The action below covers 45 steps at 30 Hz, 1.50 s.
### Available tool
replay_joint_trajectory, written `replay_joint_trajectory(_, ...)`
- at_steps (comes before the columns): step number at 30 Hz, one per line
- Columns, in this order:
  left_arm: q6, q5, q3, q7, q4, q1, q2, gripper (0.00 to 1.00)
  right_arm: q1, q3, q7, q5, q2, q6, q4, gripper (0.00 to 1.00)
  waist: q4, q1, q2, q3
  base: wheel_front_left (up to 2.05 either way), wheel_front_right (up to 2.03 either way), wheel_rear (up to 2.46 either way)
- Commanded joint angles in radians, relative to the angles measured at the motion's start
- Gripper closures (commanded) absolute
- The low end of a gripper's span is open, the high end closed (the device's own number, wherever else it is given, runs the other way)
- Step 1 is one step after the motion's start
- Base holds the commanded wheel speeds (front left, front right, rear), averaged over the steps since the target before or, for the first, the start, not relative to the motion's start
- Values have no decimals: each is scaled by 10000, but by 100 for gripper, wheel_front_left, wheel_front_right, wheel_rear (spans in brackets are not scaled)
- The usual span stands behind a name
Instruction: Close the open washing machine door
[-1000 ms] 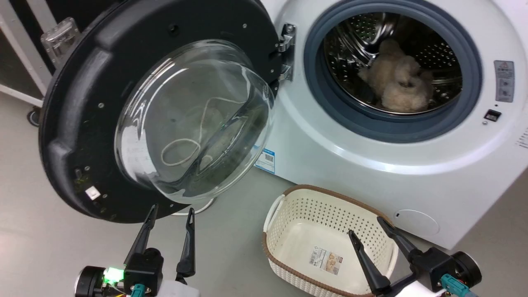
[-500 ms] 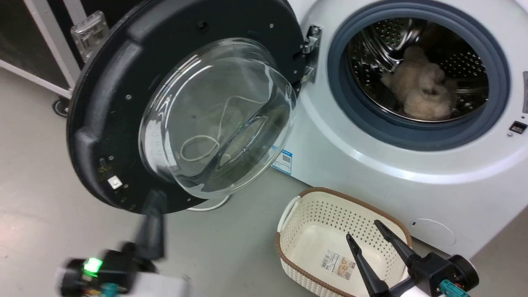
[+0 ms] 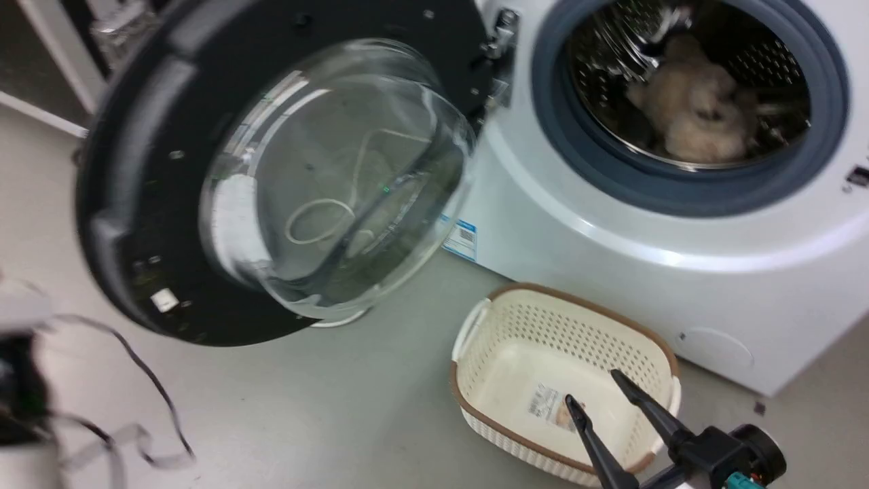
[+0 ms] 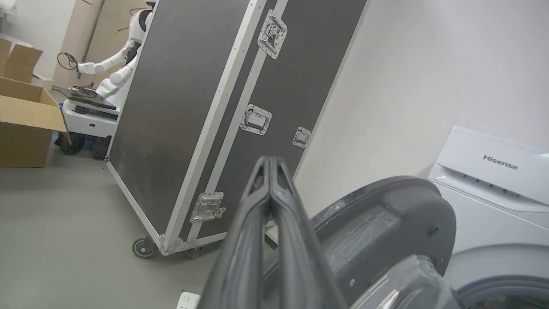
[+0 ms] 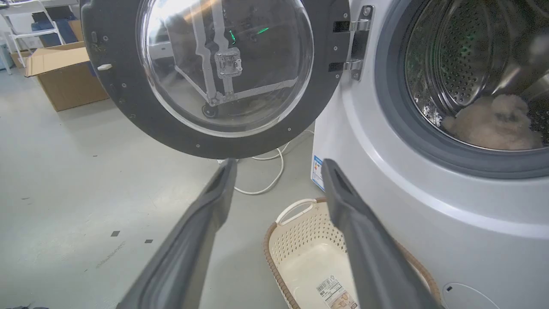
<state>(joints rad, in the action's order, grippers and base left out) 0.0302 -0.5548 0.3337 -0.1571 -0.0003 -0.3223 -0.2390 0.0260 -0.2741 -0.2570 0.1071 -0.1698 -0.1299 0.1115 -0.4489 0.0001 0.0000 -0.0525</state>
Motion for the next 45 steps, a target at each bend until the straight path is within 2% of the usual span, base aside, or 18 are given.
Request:
replay_joint_trajectory(1, 39, -414, 243, 467, 436, -456, -282, 100, -146, -28, -47, 98, -125, -8, -56, 0, 305, -1, 0, -272, 0, 0, 0)
replay_joint_trajectory(4, 79, -1089, 793, 1270, 1482, -1267, -1120, 100, -327, -100, -47, 182, -254, -8, -77, 0, 605, -1, 0, -493, 0, 0, 0)
replay_joint_trajectory(9, -14, -2503, 1598, 2667, 3354, -2446, -1931, 100, -494, -262, -47, 240, -465, -8, -113, 0, 981, -1, 0, -766, 0, 0, 0)
replay_joint_trajectory(10, -65, -2819, 1722, 3019, 3713, -2641, -2004, 100, -511, -276, -47, 250, -510, -8, -104, 0, 1032, -1, 0, -798, 0, 0, 0)
replay_joint_trajectory(11, -212, -3511, 1966, 3849, 4377, -2964, -2072, 100, -545, -302, -47, 278, -586, -8, -94, 0, 1116, -1, 0, -846, 0, 0, 0)
replay_joint_trajectory(17, -658, -5317, 2580, 6306, 5728, -3389, -2105, 100, -591, -390, -47, 353, -697, -8, -80, 0, 1269, -1, 0, -861, 0, 0, 0)
replay_joint_trajectory(23, -333, -6173, 2565, 8078, 5633, -2827, -1995, 100, -530, -394, -47, 400, -668, -8, 26, 0, 1315, -1, 0, -634, 0, 0, 0)
replay_joint_trajectory(27, -106, -6601, 2451, 9069, 5074, -2201, -1721, 100, -451, -332, -47, 392, -600, -8, 130, 0, 1326, -1, 0, -365, 0, 0, 0)
replay_joint_trajectory(32, 101, -6959, 2171, 10026, 3958, -1179, -1110, 100, -319, 0, -47, 305, -451, -8, 254, 0, 1372, -1, 0, 49, 0, 0, 0)
replay_joint_trajectory(34, 180, -7159, 1782, 10720, 2281, 471, -68, 100, -199, 676, -47, -6, -153, -8, 413, 0, 1693, -1, 0, 417, 0, 0, 0)
replay_joint_trajectory(36, 155, -7205, 1576, 10890, 1694, 995, 380, 100, -172, 974, -47, -121, -37, -8, 431, 0, 1841, -1, 0, 462, 0, 0, 0)
replay_joint_trajectory(41, 175, -7257, 825, 11296, 510, 2173, 1354, 100, -146, 1578, -47, -404, 151, -8, 414, 0, 2389, -1, 0, 489, 0, 0, 0)
replay_joint_trajectory(45, 142, -7179, -219, 11352, -187, 2998, 1757, 100, -178, 1959, -47, -567, 231, -8, 377, 0, 3037, -1, 0, 416, 0, 0, 0)
